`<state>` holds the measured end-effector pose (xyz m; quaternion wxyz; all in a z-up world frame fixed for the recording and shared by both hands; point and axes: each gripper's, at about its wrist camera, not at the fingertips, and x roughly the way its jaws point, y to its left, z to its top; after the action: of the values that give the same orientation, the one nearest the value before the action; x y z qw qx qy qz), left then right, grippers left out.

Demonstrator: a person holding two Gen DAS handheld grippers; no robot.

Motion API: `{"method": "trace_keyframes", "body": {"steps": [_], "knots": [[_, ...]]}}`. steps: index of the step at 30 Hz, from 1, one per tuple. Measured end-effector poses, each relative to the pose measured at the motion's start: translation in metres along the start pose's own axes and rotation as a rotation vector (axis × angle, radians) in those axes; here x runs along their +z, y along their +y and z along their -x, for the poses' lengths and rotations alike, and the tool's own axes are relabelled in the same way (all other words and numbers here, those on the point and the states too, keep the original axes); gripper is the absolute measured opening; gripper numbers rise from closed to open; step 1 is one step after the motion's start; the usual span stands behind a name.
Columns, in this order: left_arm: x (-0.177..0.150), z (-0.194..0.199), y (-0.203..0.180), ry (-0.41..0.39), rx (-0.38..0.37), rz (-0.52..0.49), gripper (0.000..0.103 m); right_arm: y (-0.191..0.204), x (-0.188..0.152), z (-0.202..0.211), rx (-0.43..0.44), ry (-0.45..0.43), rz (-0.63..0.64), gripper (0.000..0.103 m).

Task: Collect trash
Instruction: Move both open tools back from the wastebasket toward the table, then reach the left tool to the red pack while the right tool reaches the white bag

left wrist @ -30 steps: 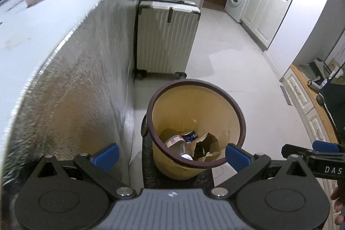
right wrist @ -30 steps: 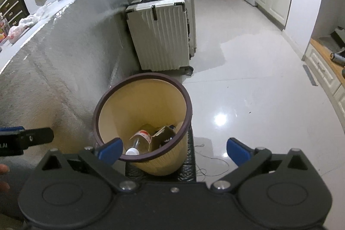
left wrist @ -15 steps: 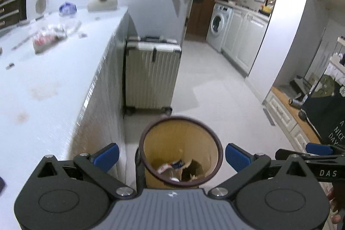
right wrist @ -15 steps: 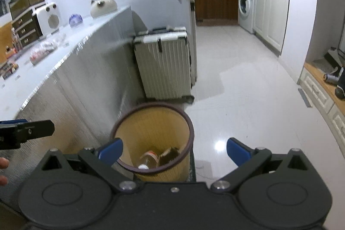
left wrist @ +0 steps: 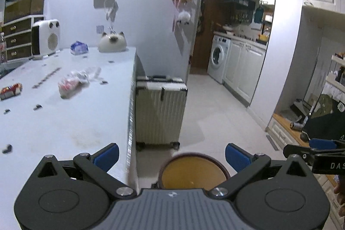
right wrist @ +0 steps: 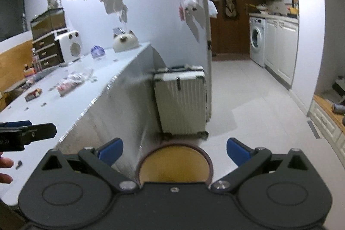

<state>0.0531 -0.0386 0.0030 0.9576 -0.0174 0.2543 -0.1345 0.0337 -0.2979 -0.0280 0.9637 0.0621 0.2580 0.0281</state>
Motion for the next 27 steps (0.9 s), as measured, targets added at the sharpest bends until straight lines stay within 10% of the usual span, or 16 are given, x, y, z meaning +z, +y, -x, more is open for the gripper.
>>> {"method": "trace_keyframes", "body": {"steps": [27], "knots": [[0.093,0.012,0.234,-0.141,0.367,0.059,0.103,0.113,0.038,-0.033,0.103,-0.160,0.055,0.103]]}}
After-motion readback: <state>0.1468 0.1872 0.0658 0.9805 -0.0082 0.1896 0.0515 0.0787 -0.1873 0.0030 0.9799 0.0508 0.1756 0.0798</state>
